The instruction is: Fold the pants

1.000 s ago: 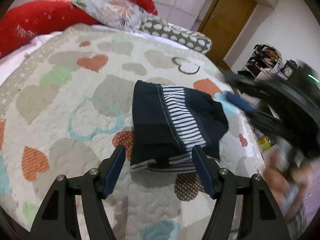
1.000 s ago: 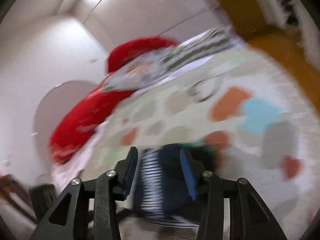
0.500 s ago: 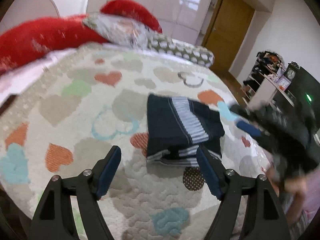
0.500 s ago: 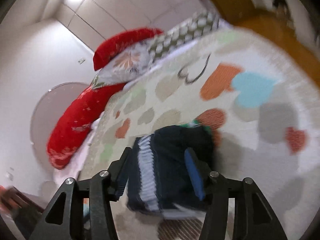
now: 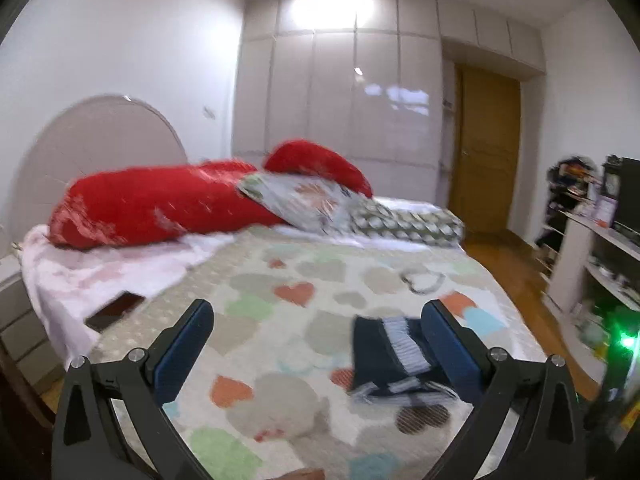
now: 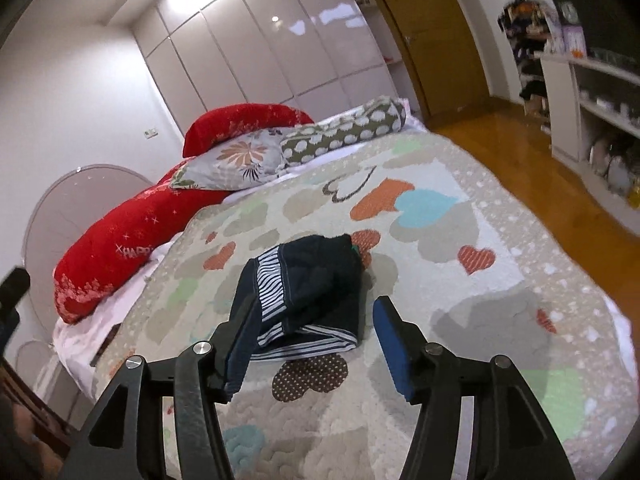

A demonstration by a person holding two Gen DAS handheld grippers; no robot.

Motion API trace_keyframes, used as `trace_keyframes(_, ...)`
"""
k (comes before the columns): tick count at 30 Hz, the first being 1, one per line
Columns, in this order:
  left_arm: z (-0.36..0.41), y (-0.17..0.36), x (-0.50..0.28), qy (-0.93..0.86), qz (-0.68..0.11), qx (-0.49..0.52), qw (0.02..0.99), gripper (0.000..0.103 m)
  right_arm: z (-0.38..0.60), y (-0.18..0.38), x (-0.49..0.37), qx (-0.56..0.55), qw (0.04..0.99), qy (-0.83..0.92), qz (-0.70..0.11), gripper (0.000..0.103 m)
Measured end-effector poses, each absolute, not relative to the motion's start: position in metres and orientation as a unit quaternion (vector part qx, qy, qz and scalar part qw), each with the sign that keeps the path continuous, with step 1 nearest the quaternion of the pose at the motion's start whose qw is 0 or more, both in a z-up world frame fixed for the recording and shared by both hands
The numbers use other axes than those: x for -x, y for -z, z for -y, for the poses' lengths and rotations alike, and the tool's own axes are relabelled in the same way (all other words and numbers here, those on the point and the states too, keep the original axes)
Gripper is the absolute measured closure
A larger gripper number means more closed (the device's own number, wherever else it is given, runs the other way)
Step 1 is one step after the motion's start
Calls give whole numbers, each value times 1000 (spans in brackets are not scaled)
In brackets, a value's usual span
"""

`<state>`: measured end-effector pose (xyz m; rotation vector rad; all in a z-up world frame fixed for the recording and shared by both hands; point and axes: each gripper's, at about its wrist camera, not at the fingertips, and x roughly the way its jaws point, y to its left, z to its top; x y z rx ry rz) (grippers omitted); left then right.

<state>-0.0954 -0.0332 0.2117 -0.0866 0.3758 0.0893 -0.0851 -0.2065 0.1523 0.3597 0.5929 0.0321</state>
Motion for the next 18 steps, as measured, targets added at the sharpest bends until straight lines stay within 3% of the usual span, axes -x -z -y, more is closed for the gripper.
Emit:
trace_keyframes(9, 49, -167, 64, -16, -322, 38, 946, 0, 187, -130, 89, -123, 938, 9, -323, 35)
trace_keyframes(18, 42, -142, 57, -5, -369, 59, 927, 0, 173, -110, 88, -97, 931, 8, -352, 35)
